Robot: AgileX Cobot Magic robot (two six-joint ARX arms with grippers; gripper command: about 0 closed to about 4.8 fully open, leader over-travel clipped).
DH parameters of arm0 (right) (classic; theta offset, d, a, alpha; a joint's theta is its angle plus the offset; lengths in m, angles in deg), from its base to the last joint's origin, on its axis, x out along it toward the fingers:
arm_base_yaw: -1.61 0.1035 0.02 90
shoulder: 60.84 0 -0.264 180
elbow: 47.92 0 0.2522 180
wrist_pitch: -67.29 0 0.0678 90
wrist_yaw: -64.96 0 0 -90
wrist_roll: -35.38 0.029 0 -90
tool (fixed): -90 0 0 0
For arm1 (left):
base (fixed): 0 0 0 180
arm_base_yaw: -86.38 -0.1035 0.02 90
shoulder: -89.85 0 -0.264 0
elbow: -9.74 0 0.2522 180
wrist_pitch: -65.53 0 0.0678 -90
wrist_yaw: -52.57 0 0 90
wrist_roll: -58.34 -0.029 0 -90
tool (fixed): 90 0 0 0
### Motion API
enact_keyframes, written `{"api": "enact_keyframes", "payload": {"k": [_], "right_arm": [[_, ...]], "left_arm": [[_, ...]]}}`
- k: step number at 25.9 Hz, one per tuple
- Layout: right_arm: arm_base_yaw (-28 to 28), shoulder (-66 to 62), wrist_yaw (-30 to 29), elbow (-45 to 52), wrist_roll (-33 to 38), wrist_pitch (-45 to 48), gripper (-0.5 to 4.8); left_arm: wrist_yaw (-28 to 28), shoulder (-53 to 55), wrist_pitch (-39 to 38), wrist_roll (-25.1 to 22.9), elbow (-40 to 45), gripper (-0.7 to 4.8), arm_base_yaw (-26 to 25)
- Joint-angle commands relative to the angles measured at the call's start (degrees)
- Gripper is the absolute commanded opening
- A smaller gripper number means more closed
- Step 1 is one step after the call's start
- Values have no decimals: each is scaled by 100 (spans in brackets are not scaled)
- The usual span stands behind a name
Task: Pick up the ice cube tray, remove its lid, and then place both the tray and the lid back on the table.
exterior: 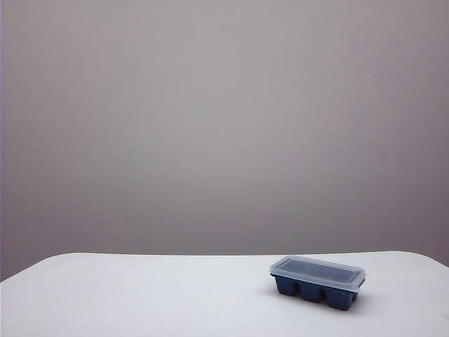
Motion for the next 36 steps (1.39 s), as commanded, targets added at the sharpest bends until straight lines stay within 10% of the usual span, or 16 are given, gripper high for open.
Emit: {"api": "enact_keyframes", "payload": {"k": [1, 25, 36], "right_arm": [[-11, -866, -140, -590, -2, 140, -5], [-450, -5746, -3246, -1025, 785, 2535, 3], [-439, -7980, -4306, -2216, 970, 2177, 202]], "left_arm": [[11, 669, 35, -588, -562, -5, -7], [-3447, 5425, 1591, -1462, -1941, -4, 4], [-3523, 5886, 1639, -1462, -2098, -4, 7]]}}
